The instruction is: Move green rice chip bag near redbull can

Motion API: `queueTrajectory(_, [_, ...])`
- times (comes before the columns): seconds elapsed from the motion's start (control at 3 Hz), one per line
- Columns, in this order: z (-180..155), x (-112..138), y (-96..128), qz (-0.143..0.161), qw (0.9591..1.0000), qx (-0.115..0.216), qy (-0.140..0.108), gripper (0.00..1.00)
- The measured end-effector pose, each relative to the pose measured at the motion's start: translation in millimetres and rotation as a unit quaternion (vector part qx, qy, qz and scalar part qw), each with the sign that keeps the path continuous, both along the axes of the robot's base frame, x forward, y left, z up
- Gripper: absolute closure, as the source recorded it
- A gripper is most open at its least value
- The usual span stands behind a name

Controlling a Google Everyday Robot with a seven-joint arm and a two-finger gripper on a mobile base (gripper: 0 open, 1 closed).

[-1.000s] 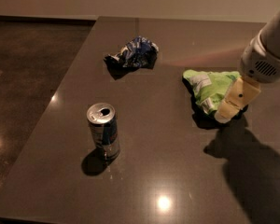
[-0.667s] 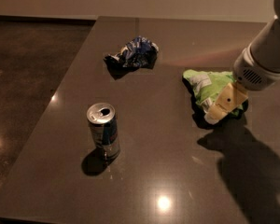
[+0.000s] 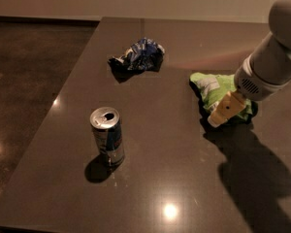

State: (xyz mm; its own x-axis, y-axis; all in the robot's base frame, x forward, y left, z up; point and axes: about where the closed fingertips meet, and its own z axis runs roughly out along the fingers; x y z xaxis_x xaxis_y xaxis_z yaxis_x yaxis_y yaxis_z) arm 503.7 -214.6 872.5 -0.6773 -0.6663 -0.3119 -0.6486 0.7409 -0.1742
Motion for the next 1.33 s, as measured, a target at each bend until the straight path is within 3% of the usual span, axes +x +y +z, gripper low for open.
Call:
queueTrajectory(0.33, [0, 1, 1, -0.016, 0.9999, -0.004, -0.005, 0.41])
queueTrajectory(0.67, [10, -3, 10, -0.008, 0.9999, -0.003, -0.014, 0.65])
queueTrajectory(1.0, [22, -14, 32, 0.029, 0.9994, 0.004, -0.021, 0.88])
queueTrajectory(1.33, [30, -31, 59, 0.081, 0.9963, 0.014, -0.023, 1.0])
